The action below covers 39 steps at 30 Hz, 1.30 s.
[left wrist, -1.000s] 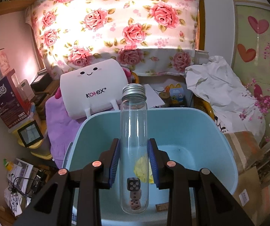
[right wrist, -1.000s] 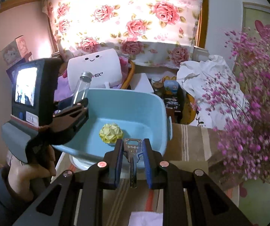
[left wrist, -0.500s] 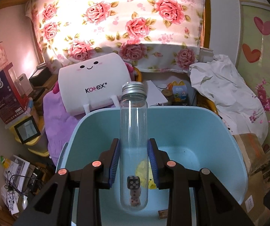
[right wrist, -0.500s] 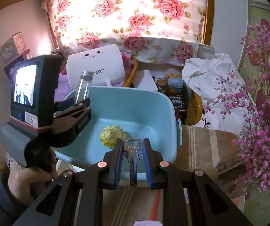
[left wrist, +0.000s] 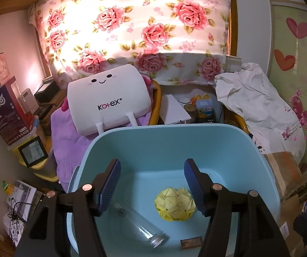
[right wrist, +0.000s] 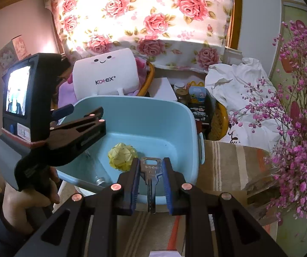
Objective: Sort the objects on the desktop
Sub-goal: 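Lower the key into the basin and open the right gripper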
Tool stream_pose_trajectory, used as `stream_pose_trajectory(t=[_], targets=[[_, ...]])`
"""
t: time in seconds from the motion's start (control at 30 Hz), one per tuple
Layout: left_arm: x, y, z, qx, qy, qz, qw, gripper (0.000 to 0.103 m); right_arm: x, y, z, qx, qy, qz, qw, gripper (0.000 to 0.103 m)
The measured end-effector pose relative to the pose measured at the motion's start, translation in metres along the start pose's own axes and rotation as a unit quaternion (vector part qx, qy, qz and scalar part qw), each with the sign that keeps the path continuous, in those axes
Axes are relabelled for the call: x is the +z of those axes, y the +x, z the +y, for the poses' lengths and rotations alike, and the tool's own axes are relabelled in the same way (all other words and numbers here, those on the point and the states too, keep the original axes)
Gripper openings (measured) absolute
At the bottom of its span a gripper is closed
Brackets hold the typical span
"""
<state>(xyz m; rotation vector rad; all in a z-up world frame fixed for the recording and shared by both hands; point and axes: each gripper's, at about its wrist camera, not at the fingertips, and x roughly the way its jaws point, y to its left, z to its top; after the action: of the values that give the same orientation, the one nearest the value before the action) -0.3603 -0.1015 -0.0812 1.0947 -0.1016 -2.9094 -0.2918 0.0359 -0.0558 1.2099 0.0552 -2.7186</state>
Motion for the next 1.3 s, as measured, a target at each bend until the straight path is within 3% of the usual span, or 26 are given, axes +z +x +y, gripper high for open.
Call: stream_pose_trajectory(t=[0.6,1.3], targets=[[-0.035,-0.035,0.044,0.007,-0.024,-0.003,0.9997,0.065,0.018,0.054,0.008,0.014,-0.005,0.015,1.000,0.022],[-0.073,-0.076,0.075,0.015,-0.025,-0.016,0.9995,0.065,0.022,0.137,0.025,-0.008,-0.008,0.052,0.999,0.022]])
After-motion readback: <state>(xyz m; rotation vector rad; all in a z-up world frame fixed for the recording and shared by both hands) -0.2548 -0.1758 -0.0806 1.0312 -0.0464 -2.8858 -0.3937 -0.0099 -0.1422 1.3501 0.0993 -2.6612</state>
